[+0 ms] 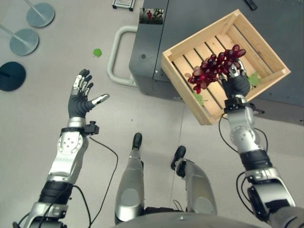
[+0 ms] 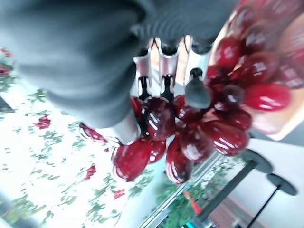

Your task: Pick up the fruits from the basket on one side to the basket on the other side

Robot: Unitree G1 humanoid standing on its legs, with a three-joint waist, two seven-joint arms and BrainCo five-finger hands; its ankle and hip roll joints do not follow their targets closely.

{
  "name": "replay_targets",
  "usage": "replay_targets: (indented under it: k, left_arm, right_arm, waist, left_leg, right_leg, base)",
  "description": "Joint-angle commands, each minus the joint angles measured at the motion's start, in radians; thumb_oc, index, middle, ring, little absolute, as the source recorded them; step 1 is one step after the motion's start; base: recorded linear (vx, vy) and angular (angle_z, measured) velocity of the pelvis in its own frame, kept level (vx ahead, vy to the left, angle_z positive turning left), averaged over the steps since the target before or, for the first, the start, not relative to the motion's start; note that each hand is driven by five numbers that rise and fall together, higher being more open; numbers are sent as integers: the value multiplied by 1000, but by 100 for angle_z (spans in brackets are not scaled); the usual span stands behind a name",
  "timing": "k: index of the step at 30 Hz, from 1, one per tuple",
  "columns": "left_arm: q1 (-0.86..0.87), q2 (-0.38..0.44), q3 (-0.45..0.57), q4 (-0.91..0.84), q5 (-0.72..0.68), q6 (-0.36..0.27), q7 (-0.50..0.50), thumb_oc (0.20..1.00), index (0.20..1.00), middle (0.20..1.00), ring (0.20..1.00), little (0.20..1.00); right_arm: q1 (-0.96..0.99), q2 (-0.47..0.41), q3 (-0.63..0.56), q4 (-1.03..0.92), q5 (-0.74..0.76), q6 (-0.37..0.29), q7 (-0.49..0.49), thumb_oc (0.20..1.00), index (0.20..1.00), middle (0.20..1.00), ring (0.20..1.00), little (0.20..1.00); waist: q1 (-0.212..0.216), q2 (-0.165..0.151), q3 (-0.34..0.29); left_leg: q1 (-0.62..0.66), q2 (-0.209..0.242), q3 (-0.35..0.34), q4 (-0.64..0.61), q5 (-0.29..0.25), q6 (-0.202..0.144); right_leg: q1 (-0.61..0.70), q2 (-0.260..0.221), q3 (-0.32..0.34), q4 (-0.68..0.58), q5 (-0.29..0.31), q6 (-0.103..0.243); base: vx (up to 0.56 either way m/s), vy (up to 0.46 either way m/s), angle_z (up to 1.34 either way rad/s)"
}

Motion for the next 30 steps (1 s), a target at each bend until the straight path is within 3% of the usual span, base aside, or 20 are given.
replay_targets:
  k: [1,3,4,10,13,14,17,18,26,30]
  left_arm:
    - [45,65,22,-40,56,-23,-48,1000,1000,1000,1000,1000]
    - [45,87,14,-37,56,-14,-63,1000,1000,1000,1000,1000]
    - [37,168,3,-60,75,-3,-96,1000,1000,1000,1000,1000]
    - [-30,223,-49,-90,59,8,-130,1000,1000,1000,1000,1000]
    - [-91,271,-127,-97,59,28,-182,1000,1000,1000,1000,1000]
    - [-152,322,-197,-87,60,42,-226,1000,1000,1000,1000,1000]
    - [-207,336,-262,-57,30,49,-250,1000,1000,1000,1000,1000]
    - [-265,364,-336,-34,-1,66,-297,1000,1000,1000,1000,1000]
    - [-437,377,-512,16,-54,96,-338,1000,1000,1000,1000,1000]
    - [-520,334,-583,19,-34,99,-335,1000,1000,1000,1000,1000]
  right_arm:
    - [-20,-40,-24,-99,-21,-41,67,200,200,200,200,200]
    - [-21,-45,-17,-108,-24,-36,72,200,200,200,200,200]
    - [-31,-57,10,-118,-30,-23,80,200,200,200,200,200]
    - [-12,-69,52,-163,-44,9,97,200,200,200,200,200]
    - [5,-71,68,-176,-46,28,115,200,200,200,200,200]
    - [10,-71,82,-177,-48,37,122,200,200,200,200,200]
    - [12,-66,95,-176,-43,41,127,200,200,200,200,200]
    - [6,-62,116,-173,-38,47,133,200,200,200,200,200]
    - [-4,-48,173,-174,-46,58,142,200,200,200,200,200]
    - [-6,-31,197,-196,-46,61,155,200,200,200,200,200]
  waist:
    - [-40,-45,-139]
    - [-43,-47,-142]
    - [-45,-48,-145]
    - [-62,-60,-161]
    - [-72,-65,-168]
    - [-82,-68,-174]
    - [-85,-72,-177]
    - [-91,-74,-181]
    - [-108,-81,-200]
    - [-114,-89,-212]
  left_leg:
    - [25,-32,40,53,-114,39]
    - [27,-32,45,57,-117,41]
    - [39,-29,56,67,-130,45]
    - [44,-29,67,74,-132,51]
    - [45,-29,67,85,-137,52]
    - [46,-27,68,92,-139,51]
    - [46,-26,68,96,-142,50]
    - [47,-25,69,103,-145,50]
    - [51,-21,71,110,-149,49]
    - [51,-19,69,113,-151,50]
  right_leg:
    - [77,-25,38,-171,79,100]
    - [80,-24,45,-175,84,101]
    - [89,-19,60,-176,82,104]
    - [91,-20,72,-175,88,107]
    - [93,-21,71,-167,83,108]
    - [93,-20,71,-156,79,110]
    - [91,-21,71,-146,75,111]
    - [92,-20,74,-141,72,112]
    - [96,-17,77,-139,66,113]
    - [97,-16,76,-135,62,112]
  base:
    - [5,39,-11]
    - [11,50,-6]
    - [9,49,-7]
    - [7,22,-17]
    - [13,4,-3]
    - [0,0,0]
    - [0,0,0]
    - [0,0,0]
    - [0,0,0]
    - [0,0,0]
